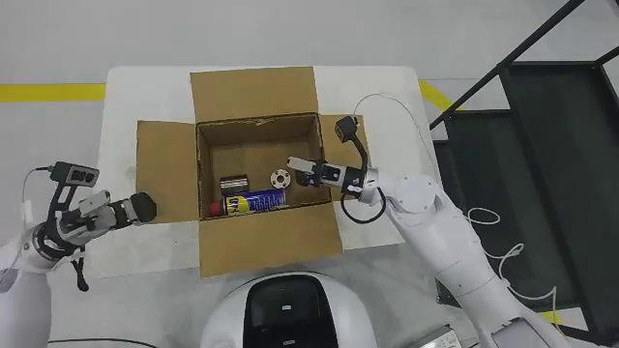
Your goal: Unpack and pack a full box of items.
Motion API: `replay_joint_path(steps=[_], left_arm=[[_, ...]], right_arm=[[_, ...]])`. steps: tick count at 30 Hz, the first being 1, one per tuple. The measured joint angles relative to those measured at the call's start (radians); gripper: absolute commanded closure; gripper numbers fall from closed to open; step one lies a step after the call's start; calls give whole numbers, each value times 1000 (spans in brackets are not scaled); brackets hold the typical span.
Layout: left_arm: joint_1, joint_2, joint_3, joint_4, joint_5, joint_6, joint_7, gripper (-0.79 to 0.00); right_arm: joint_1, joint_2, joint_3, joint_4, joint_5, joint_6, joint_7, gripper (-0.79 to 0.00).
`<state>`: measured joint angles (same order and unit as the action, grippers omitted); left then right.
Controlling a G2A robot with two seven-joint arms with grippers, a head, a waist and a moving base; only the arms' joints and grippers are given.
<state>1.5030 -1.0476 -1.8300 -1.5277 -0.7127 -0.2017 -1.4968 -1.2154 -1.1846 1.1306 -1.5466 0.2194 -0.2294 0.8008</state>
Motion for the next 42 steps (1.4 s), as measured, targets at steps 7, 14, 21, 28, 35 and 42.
replay_joint_path(steps=[7, 14, 21, 28, 35, 42], left_arm=[[-14, 14, 64, -20, 127, 70, -40, -785], [-25, 40, 163, -59, 207, 122, -39, -785], [-32, 82, 215, -62, 277, 107, -39, -785], [-27, 98, 211, -44, 339, 76, 3, -785], [-88, 92, 274, -5, 318, 56, 71, -785], [-190, 81, 365, 67, 310, 32, 107, -785]], right_arm=[[13, -5, -28, 17, -9, 35, -15, -785], [12, -7, -34, 26, -6, 48, -31, -785], [3, -4, -26, 35, -4, 60, -35, -785], [2, -4, -24, 41, -1, 66, -40, -785], [4, -4, -23, 43, -7, 65, -51, -785], [-5, 2, 4, 35, -26, 72, -70, -785]])
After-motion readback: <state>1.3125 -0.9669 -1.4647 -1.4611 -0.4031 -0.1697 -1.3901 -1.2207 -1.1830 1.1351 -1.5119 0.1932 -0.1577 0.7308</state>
